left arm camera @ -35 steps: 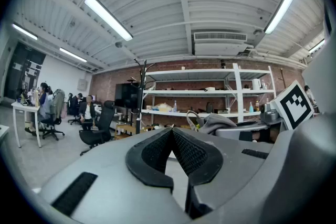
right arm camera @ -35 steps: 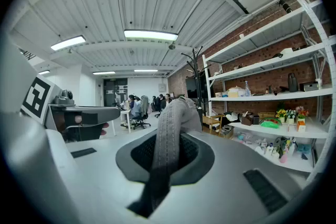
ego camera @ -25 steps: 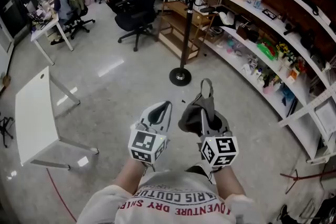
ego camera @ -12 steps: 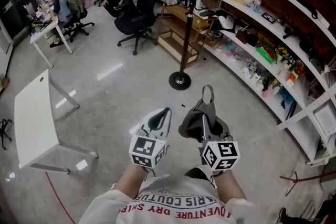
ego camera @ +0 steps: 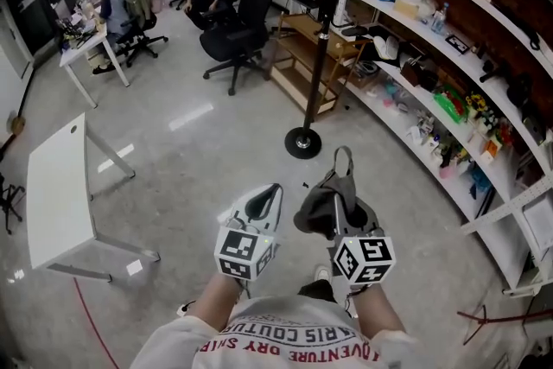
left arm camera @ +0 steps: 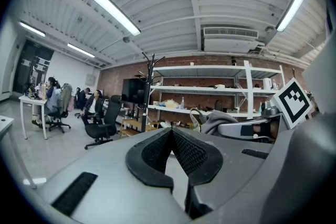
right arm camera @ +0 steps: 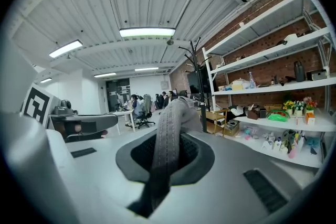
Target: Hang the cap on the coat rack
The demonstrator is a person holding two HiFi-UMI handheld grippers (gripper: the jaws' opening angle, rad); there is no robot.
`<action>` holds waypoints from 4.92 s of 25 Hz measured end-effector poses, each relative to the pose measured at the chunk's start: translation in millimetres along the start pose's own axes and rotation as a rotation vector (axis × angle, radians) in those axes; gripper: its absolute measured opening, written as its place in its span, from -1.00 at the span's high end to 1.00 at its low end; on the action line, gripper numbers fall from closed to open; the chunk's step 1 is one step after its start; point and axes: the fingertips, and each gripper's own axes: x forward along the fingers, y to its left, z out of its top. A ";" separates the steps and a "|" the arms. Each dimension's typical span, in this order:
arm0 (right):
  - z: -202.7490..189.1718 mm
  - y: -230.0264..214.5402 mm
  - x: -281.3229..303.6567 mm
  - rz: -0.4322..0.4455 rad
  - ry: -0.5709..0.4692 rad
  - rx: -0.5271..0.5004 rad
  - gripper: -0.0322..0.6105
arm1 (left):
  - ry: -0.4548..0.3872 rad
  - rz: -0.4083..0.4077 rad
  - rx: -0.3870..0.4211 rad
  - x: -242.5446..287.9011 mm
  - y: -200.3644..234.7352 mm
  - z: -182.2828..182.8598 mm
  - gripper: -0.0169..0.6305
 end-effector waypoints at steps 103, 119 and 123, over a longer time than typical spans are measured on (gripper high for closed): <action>386.5 -414.8 566.8 0.341 -0.407 -0.306 0.81 | -0.036 0.328 0.017 656.6 179.6 100.0 0.93; 345.0 -409.8 612.8 0.386 -0.283 -0.248 0.81 | 0.000 0.391 -0.003 648.0 190.1 82.3 0.93; 332.0 -411.0 616.6 0.372 -0.255 -0.253 0.81 | -0.002 0.381 0.001 645.3 184.3 83.9 0.93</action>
